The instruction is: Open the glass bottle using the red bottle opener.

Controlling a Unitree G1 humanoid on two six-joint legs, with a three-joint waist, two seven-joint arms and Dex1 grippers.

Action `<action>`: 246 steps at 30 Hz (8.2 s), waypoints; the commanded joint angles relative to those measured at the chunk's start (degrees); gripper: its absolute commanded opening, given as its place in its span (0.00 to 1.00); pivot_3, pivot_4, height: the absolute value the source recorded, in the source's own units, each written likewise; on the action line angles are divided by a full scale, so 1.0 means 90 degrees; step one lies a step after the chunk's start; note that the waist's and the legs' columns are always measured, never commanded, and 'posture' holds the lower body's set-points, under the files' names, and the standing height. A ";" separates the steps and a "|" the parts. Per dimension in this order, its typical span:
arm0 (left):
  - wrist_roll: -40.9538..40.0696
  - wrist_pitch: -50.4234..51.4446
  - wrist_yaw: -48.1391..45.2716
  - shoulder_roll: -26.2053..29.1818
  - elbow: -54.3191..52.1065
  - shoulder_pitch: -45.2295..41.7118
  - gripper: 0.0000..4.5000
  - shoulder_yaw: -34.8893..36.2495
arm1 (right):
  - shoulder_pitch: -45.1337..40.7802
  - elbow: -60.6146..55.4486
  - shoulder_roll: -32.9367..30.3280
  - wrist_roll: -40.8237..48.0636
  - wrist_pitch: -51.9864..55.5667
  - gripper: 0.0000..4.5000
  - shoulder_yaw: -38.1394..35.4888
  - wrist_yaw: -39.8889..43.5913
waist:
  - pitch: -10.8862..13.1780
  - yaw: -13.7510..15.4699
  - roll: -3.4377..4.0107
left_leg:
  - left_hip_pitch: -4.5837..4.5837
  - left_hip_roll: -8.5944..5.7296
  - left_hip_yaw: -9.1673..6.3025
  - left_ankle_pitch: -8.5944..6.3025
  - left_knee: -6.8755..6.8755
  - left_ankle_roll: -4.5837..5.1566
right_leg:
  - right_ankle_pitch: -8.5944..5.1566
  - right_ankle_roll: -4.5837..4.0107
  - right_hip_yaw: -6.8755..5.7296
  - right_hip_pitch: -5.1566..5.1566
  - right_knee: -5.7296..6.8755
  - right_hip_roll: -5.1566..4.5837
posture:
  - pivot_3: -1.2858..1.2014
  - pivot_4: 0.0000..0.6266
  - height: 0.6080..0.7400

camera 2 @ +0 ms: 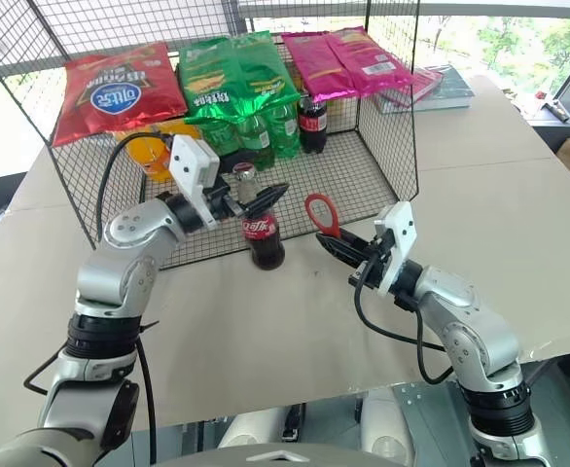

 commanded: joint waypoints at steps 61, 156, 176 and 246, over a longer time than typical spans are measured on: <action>-0.0921 -0.0005 -0.0939 0.0081 -0.1120 0.1166 0.50 -0.0494 | 0.0050 -0.0492 -0.0465 0.0201 -0.0070 0.00 -0.0568 -0.0039 | 0.0001 -0.0079 0.0000 | 0.0049 0.0025 0.0001 0.0001 -0.0001 -0.0001 | -0.0001 -0.0002 0.0002 0.0051 -0.0002 0.0005 | 0.52 0.24 1.00; -0.1055 -0.0116 -0.1652 0.0635 -0.0934 0.1549 0.47 -0.0122 | -0.0539 0.3723 0.0381 -0.8741 -0.7279 0.00 0.2666 -0.3524 | -0.0013 -0.0155 0.0007 | 0.0167 0.0029 0.0026 0.0005 -0.0049 -0.0011 | -0.0013 -0.0018 0.0027 0.0134 -0.0011 0.0012 | 0.52 0.24 1.00; -0.0795 0.0022 -0.1787 0.0678 -0.0832 0.1481 0.47 -0.0417 | -0.1314 0.2533 -0.1144 -0.9087 -0.6895 0.00 0.2345 -0.2534 | -0.0064 -0.0150 0.0005 | 0.0190 0.0039 0.0026 0.0008 -0.0047 -0.0011 | -0.0020 -0.0031 0.0038 0.0148 -0.0005 0.0021 | 0.52 0.24 1.00; -0.1993 -0.0469 -0.1207 0.0685 -0.1777 0.2984 0.99 0.1281 | -0.0163 0.0572 -0.0967 -0.3248 -0.1119 1.00 -0.0033 -0.0075 | -0.0013 -0.0134 0.0016 | 0.0061 0.0044 -0.0009 0.0010 -0.0050 -0.0018 | -0.0006 -0.0006 -0.0009 0.0059 -0.0037 0.0009 | 0.52 0.24 1.00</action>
